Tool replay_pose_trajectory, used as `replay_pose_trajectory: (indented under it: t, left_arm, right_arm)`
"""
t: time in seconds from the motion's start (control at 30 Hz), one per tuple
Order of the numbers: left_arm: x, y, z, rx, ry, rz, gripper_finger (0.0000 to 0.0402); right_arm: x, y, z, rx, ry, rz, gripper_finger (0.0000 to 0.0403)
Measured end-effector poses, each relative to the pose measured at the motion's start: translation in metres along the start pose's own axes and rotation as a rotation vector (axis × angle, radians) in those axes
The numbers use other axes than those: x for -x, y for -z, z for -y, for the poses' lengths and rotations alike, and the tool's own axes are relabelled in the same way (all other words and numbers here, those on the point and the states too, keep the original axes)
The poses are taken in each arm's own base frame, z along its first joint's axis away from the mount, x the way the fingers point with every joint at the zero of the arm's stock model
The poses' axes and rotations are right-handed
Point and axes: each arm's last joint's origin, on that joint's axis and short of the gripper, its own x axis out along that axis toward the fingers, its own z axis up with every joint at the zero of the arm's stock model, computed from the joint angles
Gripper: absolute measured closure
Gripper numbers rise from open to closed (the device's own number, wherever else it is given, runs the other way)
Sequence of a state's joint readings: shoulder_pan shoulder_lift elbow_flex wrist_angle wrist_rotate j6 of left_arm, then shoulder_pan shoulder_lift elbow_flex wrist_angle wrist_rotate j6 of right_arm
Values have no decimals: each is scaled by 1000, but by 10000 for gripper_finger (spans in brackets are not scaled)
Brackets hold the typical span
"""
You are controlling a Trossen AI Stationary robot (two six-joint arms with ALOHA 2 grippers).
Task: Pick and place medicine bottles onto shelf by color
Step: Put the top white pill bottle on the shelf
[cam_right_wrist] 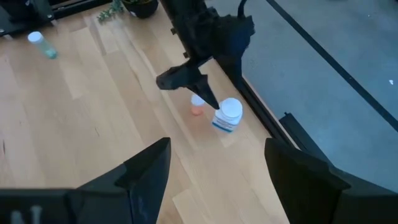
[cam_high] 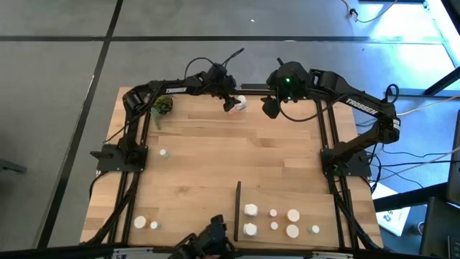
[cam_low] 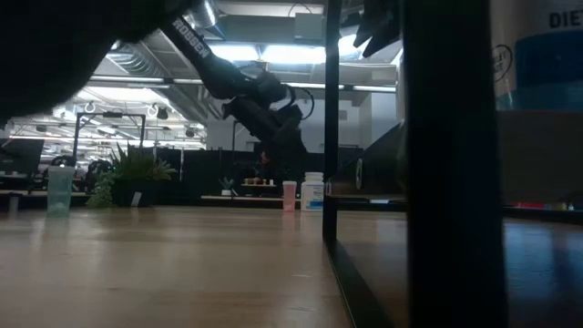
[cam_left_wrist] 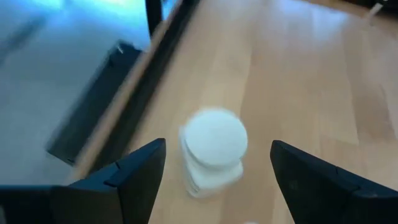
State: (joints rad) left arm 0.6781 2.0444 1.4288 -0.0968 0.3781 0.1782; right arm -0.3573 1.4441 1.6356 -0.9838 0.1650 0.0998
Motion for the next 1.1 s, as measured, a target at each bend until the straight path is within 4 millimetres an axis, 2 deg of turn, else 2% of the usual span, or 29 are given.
replay_pose_trajectory:
  t: [0.13, 0.37, 0.77, 1.1]
  left_arm:
    - [-13, 12, -3, 61, 34, -31, 118]
    - [-21, 9, 3, -5, -20, 12, 118]
    - [-25, 9, 7, -25, -25, 11, 121]
    - [-25, 9, 7, -41, -25, 7, 157]
  right_arm:
    - [0, 0, 0, 0, 0, 0, 142]
    - [0, 0, 0, -2, 1, 0, 142]
    - [0, 0, 0, -2, 1, 1, 142]
    - [0, 0, 0, -4, 1, 1, 142]
